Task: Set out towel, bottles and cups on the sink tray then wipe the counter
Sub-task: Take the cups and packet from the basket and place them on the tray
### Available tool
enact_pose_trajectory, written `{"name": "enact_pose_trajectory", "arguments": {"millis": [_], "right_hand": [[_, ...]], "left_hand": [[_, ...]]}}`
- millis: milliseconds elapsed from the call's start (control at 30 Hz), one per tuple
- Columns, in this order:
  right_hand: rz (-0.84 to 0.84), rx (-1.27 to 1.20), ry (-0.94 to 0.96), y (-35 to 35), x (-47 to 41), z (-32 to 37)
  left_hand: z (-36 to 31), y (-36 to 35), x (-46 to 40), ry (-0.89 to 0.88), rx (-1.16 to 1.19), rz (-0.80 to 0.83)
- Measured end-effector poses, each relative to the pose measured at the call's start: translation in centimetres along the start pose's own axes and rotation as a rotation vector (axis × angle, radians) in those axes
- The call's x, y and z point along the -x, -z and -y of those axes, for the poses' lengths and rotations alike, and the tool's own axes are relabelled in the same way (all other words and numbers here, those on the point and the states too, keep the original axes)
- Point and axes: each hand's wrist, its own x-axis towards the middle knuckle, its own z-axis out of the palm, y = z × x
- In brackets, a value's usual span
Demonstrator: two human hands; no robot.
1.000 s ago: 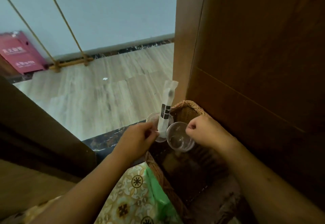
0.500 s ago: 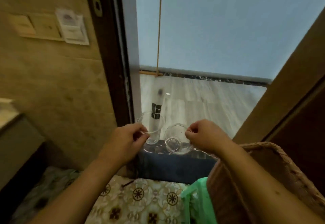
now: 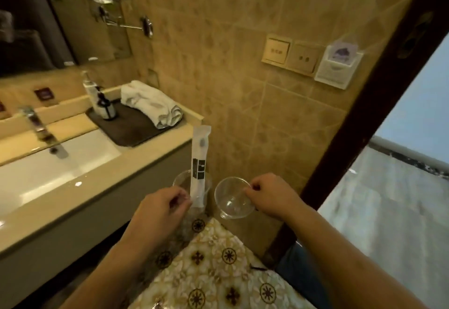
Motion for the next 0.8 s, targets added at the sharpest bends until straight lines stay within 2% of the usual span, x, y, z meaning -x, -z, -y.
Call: {"name": "enact_pose_trajectory", "arguments": {"millis": [300,433,600,800], "right_hand": [[0.182,-0.042,0.226,-6.0,-12.9,9.4],[0.220,-0.054,0.299,-7.1,-20.4,12.3],[0.266,-0.035,0.301,-6.8,-29.2,15.1],[0.298,0.016,0.354,-6.8,-38.1,17.8]], "left_hand": [[9.9,4.8,-3.9,0.266,-0.044,-0.165],[12.8,6.1,-9.2,0.378,-0.079,-0.190],[14.5,7.3,-16.9,0.493,-0.112,-0.268],[18.1,8.0,-25.7,0.565,-0.136,-0.334]]}}
